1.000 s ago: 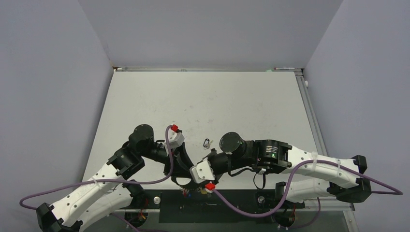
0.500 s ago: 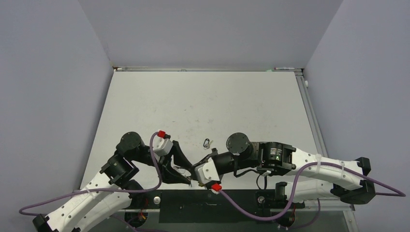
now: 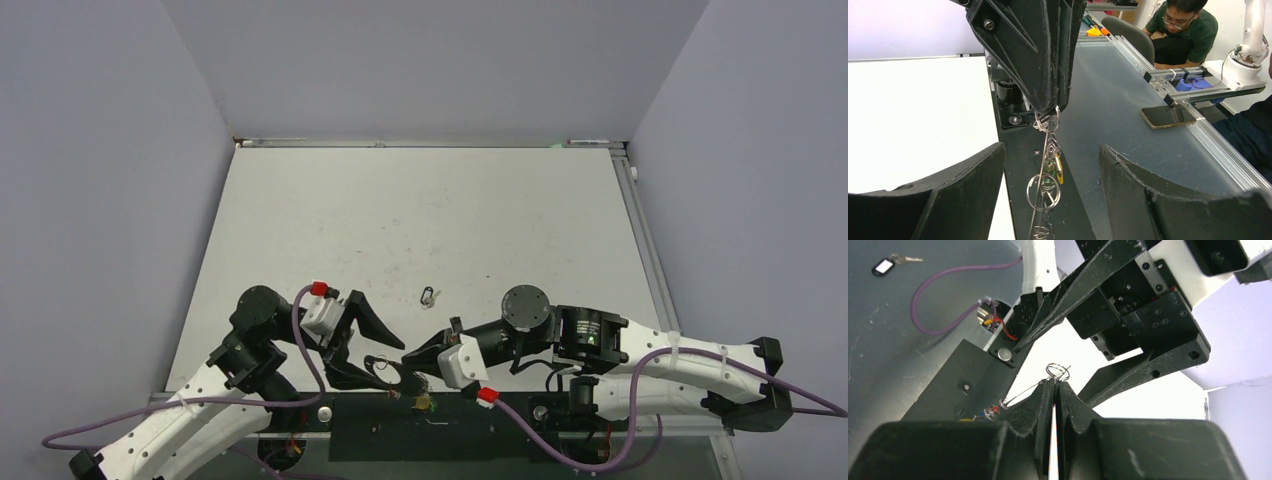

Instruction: Put the keys on the keyring

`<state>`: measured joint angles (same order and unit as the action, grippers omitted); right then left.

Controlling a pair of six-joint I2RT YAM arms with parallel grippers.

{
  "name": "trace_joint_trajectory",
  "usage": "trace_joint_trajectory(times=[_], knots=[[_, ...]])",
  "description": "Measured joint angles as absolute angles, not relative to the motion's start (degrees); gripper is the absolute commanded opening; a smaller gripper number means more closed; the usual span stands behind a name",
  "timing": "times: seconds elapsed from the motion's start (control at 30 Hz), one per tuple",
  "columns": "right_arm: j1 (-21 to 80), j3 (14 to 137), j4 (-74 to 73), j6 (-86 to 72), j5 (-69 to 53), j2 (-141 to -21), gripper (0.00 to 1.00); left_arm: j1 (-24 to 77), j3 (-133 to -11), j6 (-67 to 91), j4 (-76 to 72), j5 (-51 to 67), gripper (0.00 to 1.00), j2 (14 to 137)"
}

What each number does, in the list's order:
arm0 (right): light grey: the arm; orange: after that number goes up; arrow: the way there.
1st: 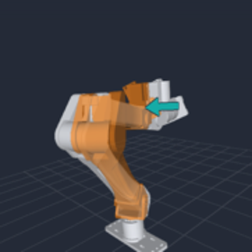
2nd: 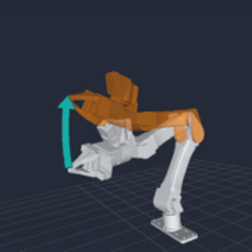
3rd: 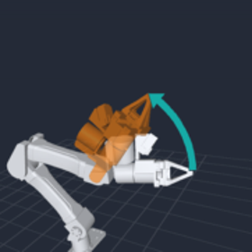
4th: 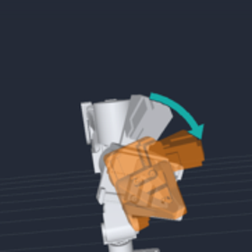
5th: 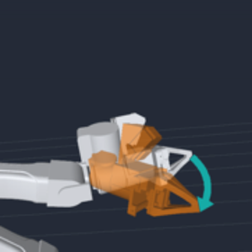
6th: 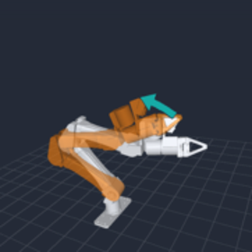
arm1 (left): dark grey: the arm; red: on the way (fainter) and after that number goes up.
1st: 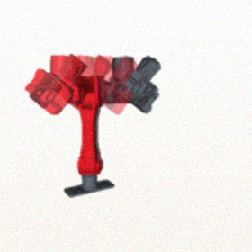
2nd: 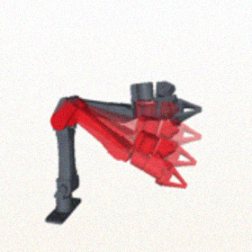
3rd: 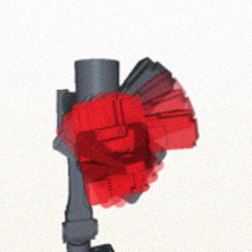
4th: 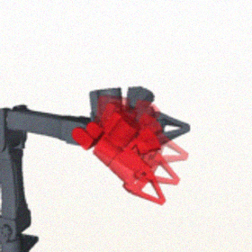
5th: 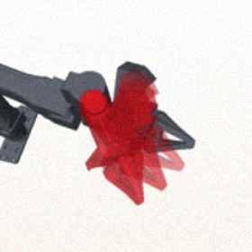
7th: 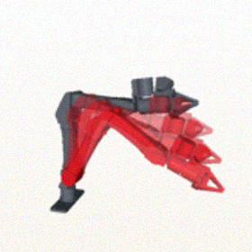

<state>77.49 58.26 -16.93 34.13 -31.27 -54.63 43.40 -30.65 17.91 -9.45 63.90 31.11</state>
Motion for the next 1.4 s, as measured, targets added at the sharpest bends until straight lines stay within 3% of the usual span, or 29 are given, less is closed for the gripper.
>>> trace_joint_trajectory(times=[0.23, 0.63, 1.03, 1.23, 1.4], knots=[[76.77, 54.19, -9.50, 31.29, -33.65, -53.36, 0.05, 43.40, -29.30, 20.53, -13.85, 63.92, 0.66, 31.70], [74.98, 51.48, 0.38, 28.58, -35.11, -54.28, 0.05, 43.40, -28.18, 25.43, -19.75, 65.01, 0.46, 34.72], [73.89, 50.72, 3.38, 26.55, -35.44, -55.46, 0.05, 43.40, -27.99, 26.46, -20.78, 64.86, 0.38, 35.55], [73.49, 50.35, 3.46, 25.58, -35.42, -55.66, 0.05, 43.40, -28.03, 25.04, -18.94, 64.34, 0.12, 35.64], [73.03, 49.65, 3.70, 24.56, -35.35, -55.64, 0.05, 43.29, -28.08, 23.16, -16.67, 64.23, 0.02, 35.64]])
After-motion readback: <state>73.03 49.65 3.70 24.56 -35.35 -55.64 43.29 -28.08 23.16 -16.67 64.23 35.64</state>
